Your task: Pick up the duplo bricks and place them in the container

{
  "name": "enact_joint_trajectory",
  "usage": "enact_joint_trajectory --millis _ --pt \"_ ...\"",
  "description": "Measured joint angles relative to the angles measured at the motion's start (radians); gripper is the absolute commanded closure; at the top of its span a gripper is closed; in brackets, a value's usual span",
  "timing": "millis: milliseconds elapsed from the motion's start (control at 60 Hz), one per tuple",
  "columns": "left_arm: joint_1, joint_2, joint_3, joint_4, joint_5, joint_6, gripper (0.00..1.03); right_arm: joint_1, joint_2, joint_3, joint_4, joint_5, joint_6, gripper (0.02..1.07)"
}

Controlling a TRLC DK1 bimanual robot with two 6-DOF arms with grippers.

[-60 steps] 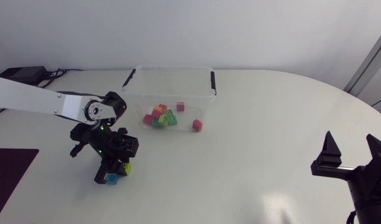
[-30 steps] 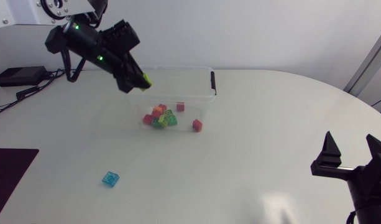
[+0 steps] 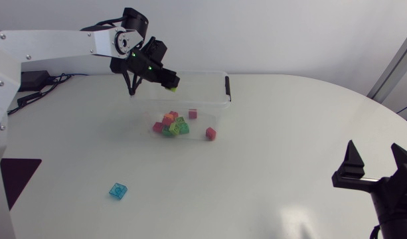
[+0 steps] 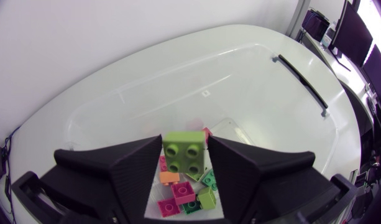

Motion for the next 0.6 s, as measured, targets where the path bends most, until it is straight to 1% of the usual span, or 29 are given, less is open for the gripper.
enact_joint_trajectory --millis 133,183,200,217,333,400,417,450,500,600 --pt "0.003 -0.058 -0.024 -0.011 -0.005 -0.024 0.20 0.000 0.000 0.000 0.000 0.000 0.000 0.07" --pt "0.011 -0.133 -0.080 -0.016 -0.006 -0.025 0.17 0.000 0.000 0.000 0.000 0.000 0.000 0.07" --pt "0.022 -0.194 -0.117 -0.024 -0.007 -0.024 0.17 0.000 0.000 0.000 0.000 0.000 0.000 0.07" --pt "0.027 -0.215 -0.124 -0.031 -0.007 -0.025 0.17 0.000 0.000 0.000 0.000 0.000 0.000 0.07" --pt "0.088 -0.397 -0.185 -0.140 -0.007 -0.028 0.17 0.000 0.000 0.000 0.000 0.000 0.000 0.07" --pt "0.129 -0.485 -0.253 -0.222 -0.007 -0.028 0.17 0.000 0.000 0.000 0.000 0.000 0.000 0.07" --pt "0.133 -0.494 -0.266 -0.236 -0.007 -0.028 0.13 0.000 0.000 0.000 0.000 0.000 0.000 0.07" --pt "0.144 -0.513 -0.307 -0.269 -0.006 -0.024 0.09 0.000 0.000 0.000 0.000 0.000 0.000 0.07" --pt "0.153 -0.528 -0.370 -0.292 -0.006 -0.021 0.05 0.000 0.000 0.000 0.000 0.000 0.000 0.07" --pt "0.180 -0.542 -0.531 -0.315 -0.006 0.003 0.04 0.000 0.000 0.000 0.000 0.000 0.000 0.07"
